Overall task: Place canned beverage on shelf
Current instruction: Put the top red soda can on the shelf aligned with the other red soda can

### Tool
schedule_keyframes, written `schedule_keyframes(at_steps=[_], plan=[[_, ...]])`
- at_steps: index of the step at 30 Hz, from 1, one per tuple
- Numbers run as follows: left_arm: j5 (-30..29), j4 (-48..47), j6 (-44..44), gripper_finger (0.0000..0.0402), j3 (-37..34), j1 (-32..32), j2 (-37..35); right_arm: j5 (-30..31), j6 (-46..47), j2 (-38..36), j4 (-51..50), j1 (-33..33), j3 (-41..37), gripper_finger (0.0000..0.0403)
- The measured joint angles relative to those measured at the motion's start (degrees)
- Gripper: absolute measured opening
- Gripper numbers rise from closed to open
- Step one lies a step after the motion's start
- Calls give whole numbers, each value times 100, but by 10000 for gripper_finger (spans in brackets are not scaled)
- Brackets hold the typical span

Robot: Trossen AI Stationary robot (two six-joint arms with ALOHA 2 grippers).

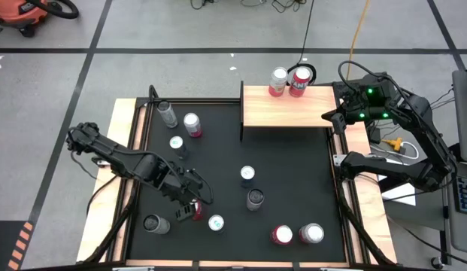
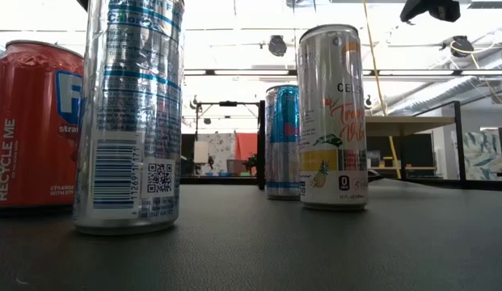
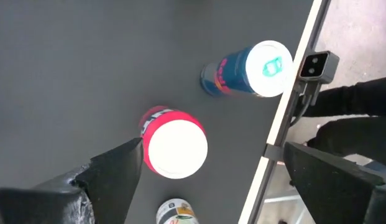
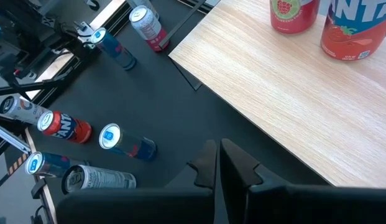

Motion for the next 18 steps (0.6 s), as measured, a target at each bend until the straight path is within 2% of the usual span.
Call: schedule_keyframes(at_steps=[7,11,18], plan=[[-47,-51,370,386,-50,-30,0,0,13,12,2,0,-1,0],[-266,-124,560,386,-50,-32,25,0,70,9,0,0,0,0],[-209,-138,1098,386,-56,-69,374,0,186,9,2,0,0,0]])
